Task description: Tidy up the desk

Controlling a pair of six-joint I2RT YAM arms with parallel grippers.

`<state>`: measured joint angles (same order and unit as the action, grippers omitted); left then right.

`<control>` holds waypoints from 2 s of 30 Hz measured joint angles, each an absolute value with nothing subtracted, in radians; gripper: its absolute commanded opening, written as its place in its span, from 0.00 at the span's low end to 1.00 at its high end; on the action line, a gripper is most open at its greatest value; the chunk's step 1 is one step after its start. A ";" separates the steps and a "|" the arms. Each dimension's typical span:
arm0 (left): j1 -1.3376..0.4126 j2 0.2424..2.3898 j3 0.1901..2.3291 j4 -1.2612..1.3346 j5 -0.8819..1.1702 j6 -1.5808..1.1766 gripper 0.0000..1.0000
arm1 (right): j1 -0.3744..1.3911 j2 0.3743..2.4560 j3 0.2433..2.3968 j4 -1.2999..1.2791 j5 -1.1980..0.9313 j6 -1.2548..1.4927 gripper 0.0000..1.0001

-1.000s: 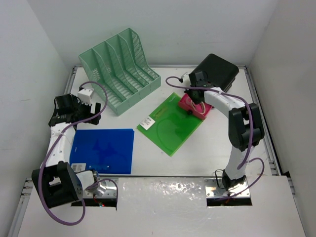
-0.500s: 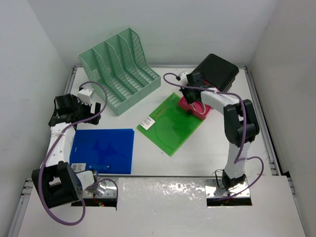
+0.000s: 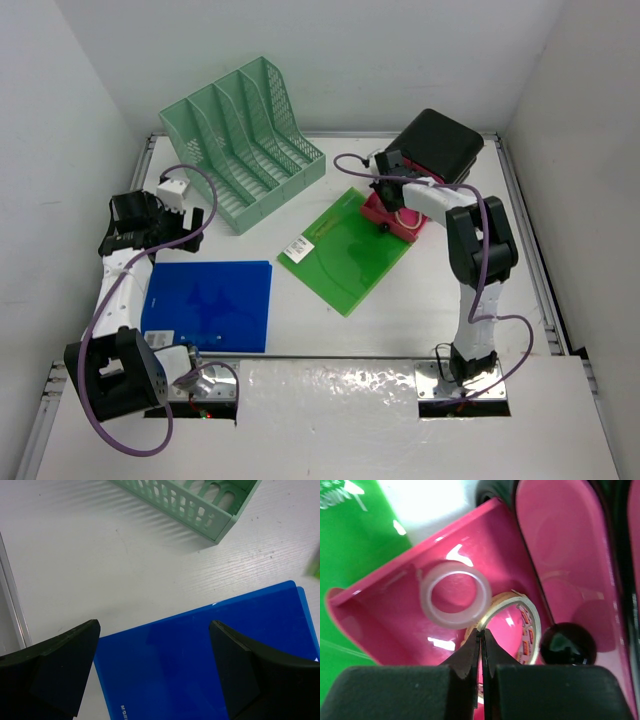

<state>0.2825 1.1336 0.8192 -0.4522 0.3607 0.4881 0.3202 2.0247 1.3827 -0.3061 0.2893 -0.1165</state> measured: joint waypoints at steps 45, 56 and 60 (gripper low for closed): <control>0.254 1.149 0.897 -0.484 0.413 0.455 0.82 | 0.366 1.795 0.934 -0.054 0.406 0.203 0.00; -0.075 1.220 0.950 -0.508 0.354 0.419 0.81 | 0.315 1.866 1.038 0.038 0.513 0.099 0.00; -0.182 1.255 0.957 -0.518 0.312 0.413 0.81 | 0.302 1.884 1.040 0.142 0.585 0.020 0.00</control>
